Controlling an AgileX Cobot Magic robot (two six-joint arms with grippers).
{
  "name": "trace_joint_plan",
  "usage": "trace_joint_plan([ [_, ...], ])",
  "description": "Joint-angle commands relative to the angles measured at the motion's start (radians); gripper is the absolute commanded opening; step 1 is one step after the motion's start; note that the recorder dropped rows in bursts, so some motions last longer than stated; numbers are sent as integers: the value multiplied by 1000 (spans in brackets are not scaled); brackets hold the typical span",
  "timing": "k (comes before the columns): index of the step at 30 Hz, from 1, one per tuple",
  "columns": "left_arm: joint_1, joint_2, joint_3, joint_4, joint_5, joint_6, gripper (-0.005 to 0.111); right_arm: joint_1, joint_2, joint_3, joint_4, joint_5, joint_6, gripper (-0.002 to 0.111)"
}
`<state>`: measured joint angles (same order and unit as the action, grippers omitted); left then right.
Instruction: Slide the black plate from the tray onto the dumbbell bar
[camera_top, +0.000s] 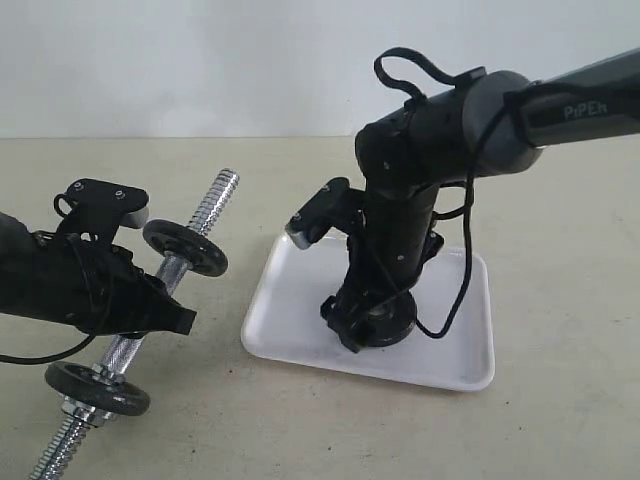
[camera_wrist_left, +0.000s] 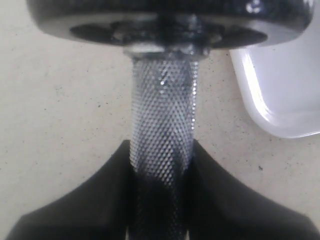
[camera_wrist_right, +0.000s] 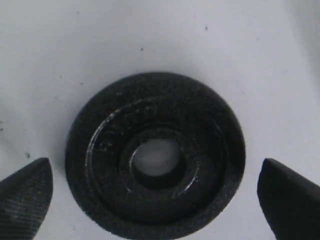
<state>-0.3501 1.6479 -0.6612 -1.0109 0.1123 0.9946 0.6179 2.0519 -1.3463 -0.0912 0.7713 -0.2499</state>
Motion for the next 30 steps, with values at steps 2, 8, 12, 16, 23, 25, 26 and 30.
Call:
trace_joint_plan([
  [2, 3, -49, -28, -16, -52, 1, 4, 0, -4, 30, -5, -57, 4, 105],
  [8, 3, -57, -28, -16, -52, 1, 4, 0, -4, 30, -1, -75, 4, 105],
  [12, 3, -59, -28, 7, -56, 1, 4, 0, -2, 30, 8, -83, 6, 105],
  [16, 3, -59, -28, 7, -51, 1, 4, 0, 27, 30, 8, -90, 6, 105],
  [23, 3, -59, -28, 7, -51, 1, 4, 0, 55, 30, 8, -88, 8, 105],
  [25, 3, -59, -28, 7, -51, 1, 4, 0, 55, 30, 8, -86, 12, 105],
  [26, 3, -59, -28, 7, -51, 1, 4, 0, 55, 30, 8, -82, 16, 105],
  [30, 3, -59, -28, 7, -51, 1, 4, 0, 55, 30, 6, -49, 42, 105],
])
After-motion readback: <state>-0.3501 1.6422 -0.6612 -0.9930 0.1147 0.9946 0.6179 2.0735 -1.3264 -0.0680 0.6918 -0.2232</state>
